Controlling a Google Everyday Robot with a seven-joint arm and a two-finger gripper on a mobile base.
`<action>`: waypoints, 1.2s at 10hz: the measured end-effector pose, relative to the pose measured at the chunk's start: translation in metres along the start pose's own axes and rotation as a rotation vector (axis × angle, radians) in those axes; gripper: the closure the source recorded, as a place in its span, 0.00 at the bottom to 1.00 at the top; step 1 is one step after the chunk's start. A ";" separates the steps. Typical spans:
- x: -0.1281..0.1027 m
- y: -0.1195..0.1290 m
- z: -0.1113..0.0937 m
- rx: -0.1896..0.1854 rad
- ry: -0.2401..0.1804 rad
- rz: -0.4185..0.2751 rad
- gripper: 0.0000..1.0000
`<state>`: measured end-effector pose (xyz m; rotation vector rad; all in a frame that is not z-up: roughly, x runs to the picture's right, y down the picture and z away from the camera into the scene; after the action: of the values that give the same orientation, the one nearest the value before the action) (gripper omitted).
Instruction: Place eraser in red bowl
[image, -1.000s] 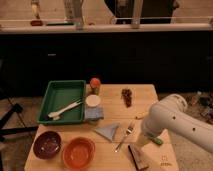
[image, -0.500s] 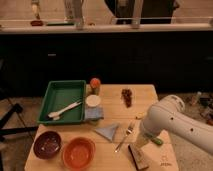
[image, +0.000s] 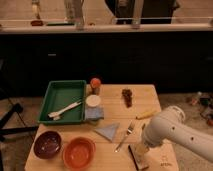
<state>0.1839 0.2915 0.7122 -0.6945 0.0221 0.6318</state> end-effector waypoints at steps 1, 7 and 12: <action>0.010 0.005 0.015 -0.011 -0.002 0.046 0.38; 0.051 0.034 0.033 -0.047 -0.011 0.215 0.38; 0.044 0.059 0.053 -0.097 0.019 0.204 0.38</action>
<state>0.1774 0.3823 0.7084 -0.7985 0.0815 0.8259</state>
